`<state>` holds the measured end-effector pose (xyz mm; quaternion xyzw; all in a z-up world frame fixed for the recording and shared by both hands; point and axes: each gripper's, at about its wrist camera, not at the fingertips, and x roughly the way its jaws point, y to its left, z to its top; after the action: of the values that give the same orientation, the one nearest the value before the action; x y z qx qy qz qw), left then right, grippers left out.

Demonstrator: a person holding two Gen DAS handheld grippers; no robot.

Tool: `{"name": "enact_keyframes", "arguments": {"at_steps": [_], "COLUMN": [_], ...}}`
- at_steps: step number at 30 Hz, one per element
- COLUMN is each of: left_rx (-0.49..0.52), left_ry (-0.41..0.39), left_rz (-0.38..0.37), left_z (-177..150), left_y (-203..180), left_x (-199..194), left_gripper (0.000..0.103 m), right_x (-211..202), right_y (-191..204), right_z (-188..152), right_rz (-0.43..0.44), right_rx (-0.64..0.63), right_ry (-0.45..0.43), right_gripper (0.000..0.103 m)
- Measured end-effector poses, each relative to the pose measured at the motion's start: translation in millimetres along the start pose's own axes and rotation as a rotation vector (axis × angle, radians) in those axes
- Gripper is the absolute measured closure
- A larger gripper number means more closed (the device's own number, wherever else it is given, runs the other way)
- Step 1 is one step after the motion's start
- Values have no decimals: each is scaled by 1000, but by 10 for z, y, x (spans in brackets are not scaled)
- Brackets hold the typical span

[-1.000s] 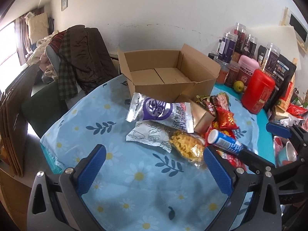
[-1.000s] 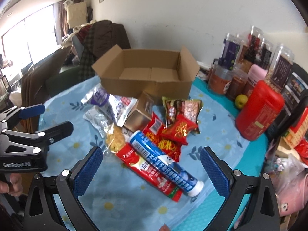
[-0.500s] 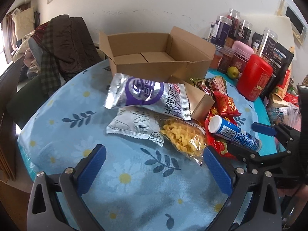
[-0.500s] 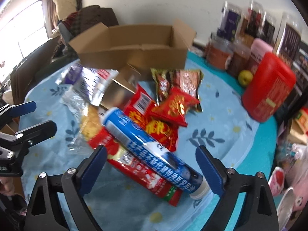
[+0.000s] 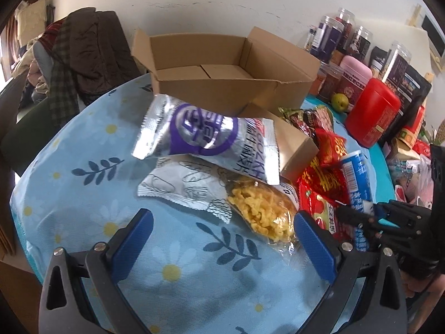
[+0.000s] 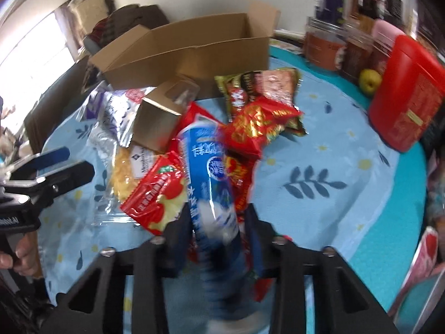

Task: Organize snacks
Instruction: 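Grasp the blue-and-white tube with the right gripper while the left gripper approaches the red sauce packet, then lower the left gripper onto the red sauce packet and close it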

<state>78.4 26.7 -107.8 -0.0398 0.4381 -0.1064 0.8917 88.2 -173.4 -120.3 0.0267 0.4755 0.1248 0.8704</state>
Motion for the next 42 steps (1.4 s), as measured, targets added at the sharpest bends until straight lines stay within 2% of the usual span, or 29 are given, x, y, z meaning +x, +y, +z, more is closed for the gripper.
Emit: {"name": "enact_keyframes", "arguments": {"at_steps": [6,11,16,21,26,30,36,39,42], "left_rx": [23,21,27,104,263,361,503,517,513], "left_ry": [24,47,42,22,7,75,91,138,219], "left_rz": [-45,-19,-64,-102,-146,-238,-281,-329,-368], "left_z": [-7,-14,-37,-47,-49,16,158,230,253], "left_y": [-146,-207,-284,-503,-793,-971,-1217,-1273,-1288], "left_x": [53,130,46,-97,-202,-95,68,218,423], "left_gripper": [0,0,0,0,0,0,0,0,0], "right_x": [-135,-250,-397,-515,-605,-642,-685,-664,-643], "right_y": [-103,-146,-171,-188,-292,-375,-478,-541,-594], "right_z": [-101,-165,-217,-239,-288,-316,-296,-285,-286], "right_rz": [-10,-8,1,-12,-10,2,-4,-3,-9], "right_rx": [78,133,162,163,204,235,260,274,287], "right_ry": [-37,-72,-106,-131,-147,-143,-141,-131,-116], "right_gripper": [75,75,75,75,75,75,75,75,75]}}
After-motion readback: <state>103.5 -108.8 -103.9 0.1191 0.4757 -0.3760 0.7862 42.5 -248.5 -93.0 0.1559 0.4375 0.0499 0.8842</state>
